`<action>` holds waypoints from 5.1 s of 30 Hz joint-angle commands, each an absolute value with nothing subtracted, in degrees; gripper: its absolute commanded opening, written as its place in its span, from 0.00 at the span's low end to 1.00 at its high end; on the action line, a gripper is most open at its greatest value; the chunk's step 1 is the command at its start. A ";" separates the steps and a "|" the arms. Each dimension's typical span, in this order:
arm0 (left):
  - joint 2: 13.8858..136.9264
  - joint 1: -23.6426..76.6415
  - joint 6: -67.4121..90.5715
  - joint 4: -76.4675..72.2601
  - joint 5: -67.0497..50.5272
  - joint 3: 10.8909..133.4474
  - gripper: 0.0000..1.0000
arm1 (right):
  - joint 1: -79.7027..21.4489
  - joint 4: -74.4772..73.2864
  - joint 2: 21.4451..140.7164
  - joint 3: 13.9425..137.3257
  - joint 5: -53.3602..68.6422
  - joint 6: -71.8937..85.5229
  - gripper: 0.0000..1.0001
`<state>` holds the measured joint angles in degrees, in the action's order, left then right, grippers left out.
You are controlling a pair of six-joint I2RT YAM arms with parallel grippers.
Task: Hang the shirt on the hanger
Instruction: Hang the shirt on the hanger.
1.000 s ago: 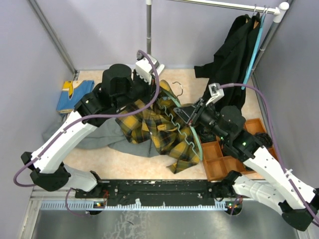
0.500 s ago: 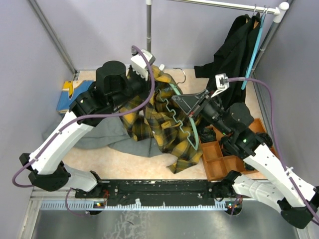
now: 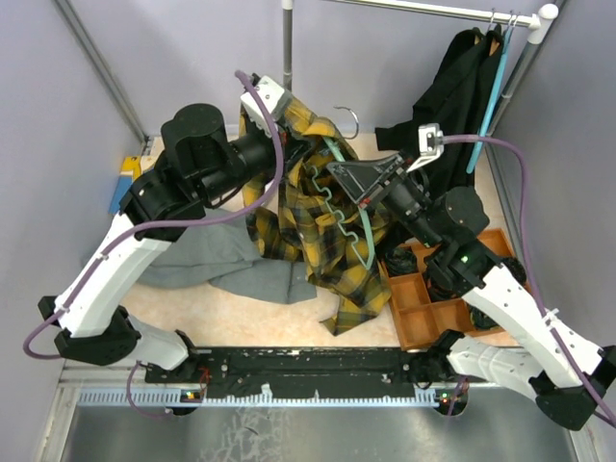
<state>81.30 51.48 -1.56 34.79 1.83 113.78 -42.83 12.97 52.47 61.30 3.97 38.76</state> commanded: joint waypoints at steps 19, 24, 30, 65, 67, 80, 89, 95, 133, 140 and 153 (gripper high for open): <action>78.30 56.30 -1.29 32.60 -4.02 106.70 0.00 | -40.12 25.41 51.90 67.49 1.14 34.92 0.00; 80.13 61.83 -4.44 34.79 -4.45 110.72 0.00 | -38.97 29.58 53.36 65.48 3.36 36.95 0.00; 78.63 63.37 -6.04 36.49 0.52 109.25 0.15 | -37.28 32.31 51.65 68.02 9.15 34.32 0.00; 68.55 63.37 -25.04 49.43 -6.26 115.28 0.93 | -37.27 17.40 29.62 44.11 31.43 32.56 0.00; 70.42 63.37 -25.95 52.69 -9.21 116.73 0.91 | -37.27 15.70 28.22 43.80 33.14 32.29 0.00; 74.27 64.94 -26.27 59.29 -19.55 114.55 0.80 | -37.29 11.96 26.75 42.35 40.76 32.61 0.00; 77.17 67.19 -25.10 62.02 -20.96 112.50 0.64 | -37.28 9.56 27.88 44.29 43.64 30.50 0.00; 78.68 68.02 -25.17 62.31 -20.95 112.46 0.53 | -37.31 8.49 28.14 44.67 44.48 29.50 0.00; 78.98 69.23 -25.67 64.20 -15.20 107.57 0.00 | -37.27 -0.77 27.64 50.62 41.25 24.14 0.02; 76.57 69.21 -23.42 62.83 -9.89 104.95 0.00 | -37.30 -18.62 24.06 57.69 23.33 17.17 0.47; 65.19 69.02 -14.00 49.89 7.02 92.47 0.00 | -37.27 -38.56 10.39 54.00 -9.77 27.42 0.54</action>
<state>69.87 69.25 -17.96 59.40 -0.73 94.63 -37.67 -34.28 13.06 57.54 -0.51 21.43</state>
